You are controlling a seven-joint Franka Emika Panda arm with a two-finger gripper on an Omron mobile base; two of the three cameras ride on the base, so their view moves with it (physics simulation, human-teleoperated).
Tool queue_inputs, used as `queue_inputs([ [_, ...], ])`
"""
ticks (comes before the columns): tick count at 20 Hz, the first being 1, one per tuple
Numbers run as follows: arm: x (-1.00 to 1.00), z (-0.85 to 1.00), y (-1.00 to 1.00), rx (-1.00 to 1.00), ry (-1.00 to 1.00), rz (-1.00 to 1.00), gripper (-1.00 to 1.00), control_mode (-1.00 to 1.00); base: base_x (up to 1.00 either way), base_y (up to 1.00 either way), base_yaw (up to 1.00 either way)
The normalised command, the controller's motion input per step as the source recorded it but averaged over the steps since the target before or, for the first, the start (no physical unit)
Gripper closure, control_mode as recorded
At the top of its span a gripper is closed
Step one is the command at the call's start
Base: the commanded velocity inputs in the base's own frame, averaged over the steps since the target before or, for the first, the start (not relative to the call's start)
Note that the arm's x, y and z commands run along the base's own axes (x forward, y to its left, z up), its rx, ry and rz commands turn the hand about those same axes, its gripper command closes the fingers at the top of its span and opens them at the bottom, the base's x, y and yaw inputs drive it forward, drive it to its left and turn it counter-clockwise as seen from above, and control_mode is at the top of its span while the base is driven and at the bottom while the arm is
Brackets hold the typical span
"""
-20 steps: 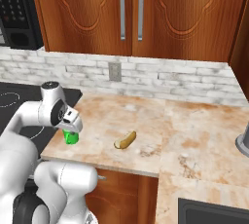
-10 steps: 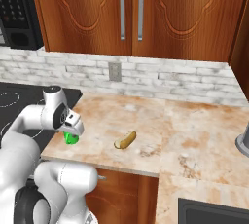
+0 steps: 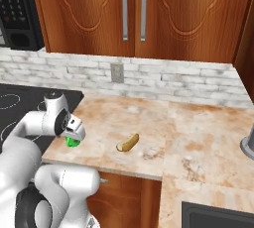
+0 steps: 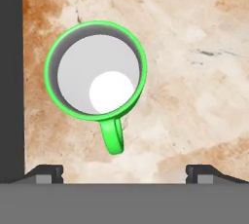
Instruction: Pick the mug from the counter and place it inside the microwave. Then close the microwave.
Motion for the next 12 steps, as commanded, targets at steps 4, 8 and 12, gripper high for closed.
queue_inputs([
  [4,0.09,-0.13,0.04,0.00,-0.03,0.01,-1.00,-1.00,0.00,0.00,0.00],
  [8,0.16,-0.03,0.01,0.00,0.00,0.00,-1.00,-1.00,0.00,0.00,0.00],
  [12,0.19,0.00,0.01,0.00,0.00,0.00,-1.00,-1.00,0.00,0.00,0.00],
])
